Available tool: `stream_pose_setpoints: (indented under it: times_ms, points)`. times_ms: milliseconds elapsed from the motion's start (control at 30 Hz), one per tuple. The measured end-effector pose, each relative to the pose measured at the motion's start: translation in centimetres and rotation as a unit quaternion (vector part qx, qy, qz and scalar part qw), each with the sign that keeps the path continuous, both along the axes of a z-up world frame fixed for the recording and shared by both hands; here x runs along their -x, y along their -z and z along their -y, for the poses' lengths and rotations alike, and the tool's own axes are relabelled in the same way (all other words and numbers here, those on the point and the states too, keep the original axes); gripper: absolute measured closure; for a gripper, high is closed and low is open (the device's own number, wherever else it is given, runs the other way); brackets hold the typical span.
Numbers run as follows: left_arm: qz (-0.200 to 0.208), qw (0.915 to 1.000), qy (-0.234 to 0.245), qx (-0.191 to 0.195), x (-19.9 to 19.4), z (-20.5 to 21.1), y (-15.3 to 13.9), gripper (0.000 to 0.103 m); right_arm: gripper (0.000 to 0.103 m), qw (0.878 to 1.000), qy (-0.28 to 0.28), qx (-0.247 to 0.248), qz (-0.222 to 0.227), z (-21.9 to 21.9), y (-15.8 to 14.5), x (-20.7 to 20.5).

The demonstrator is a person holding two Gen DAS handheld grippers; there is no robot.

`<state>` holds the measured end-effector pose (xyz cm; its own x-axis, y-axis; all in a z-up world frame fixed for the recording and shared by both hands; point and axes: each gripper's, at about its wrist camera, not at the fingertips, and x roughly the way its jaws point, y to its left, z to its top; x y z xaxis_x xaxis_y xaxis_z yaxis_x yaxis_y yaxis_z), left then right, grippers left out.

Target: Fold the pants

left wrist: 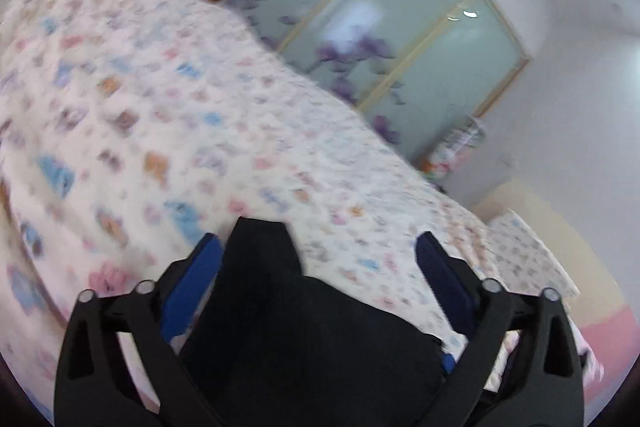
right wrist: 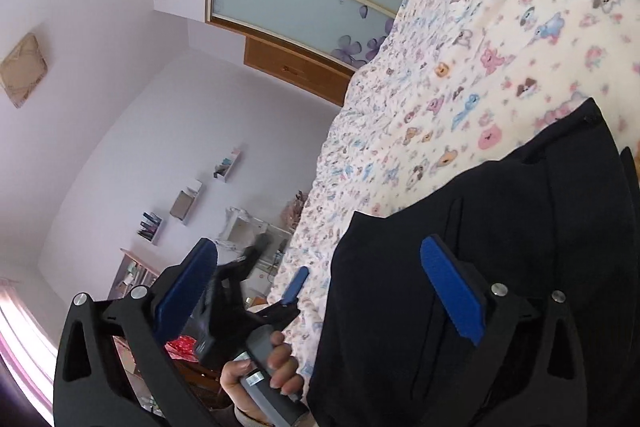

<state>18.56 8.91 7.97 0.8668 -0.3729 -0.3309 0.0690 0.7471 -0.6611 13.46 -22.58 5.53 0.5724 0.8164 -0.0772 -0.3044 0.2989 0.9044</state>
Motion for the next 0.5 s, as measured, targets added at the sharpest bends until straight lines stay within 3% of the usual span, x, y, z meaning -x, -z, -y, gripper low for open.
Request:
stream_pose_setpoints:
  times_ms: [33, 100, 267, 333, 367, 433, 500]
  points:
    - [-0.009, 0.9988, 0.043, 0.021, -0.6, 0.3, 0.0, 0.002, 0.001, 1.0, -0.006, -0.003, 0.004, -0.2, -0.1, 0.0]
    - [-0.035, 0.9952, 0.081, 0.044, -1.8, 1.0, 0.4, 0.002, 0.001, 1.0, -0.021, -0.006, 0.0, -0.8, 0.1, -0.2]
    - [-0.087, 0.9943, 0.056, 0.029, -4.2, 1.9, 2.7, 0.002, 0.003, 1.0, 0.009, 0.004, -0.016, -0.2, 0.7, -0.6]
    - [-0.133, 0.9899, 0.048, 0.004, -5.7, 2.1, 4.7, 0.002, 0.023, 0.999, 0.031, 0.016, -0.04, 0.1, 1.3, -0.9]
    - [-0.145, 0.9883, 0.047, 0.003, -6.0, 2.0, 5.5, 0.003, 0.024, 0.998, 0.033, 0.028, -0.047, 0.0, 1.5, -1.0]
    - [-0.132, 0.9904, 0.041, -0.008, -5.5, 2.4, 5.1, 0.002, 0.019, 0.998, 0.027, 0.043, -0.041, -0.4, 1.2, -1.0]
    - [-0.109, 0.993, 0.043, -0.018, -4.5, 2.5, 4.0, 0.002, 0.006, 0.999, 0.016, 0.044, -0.012, -0.5, 0.3, -0.3]
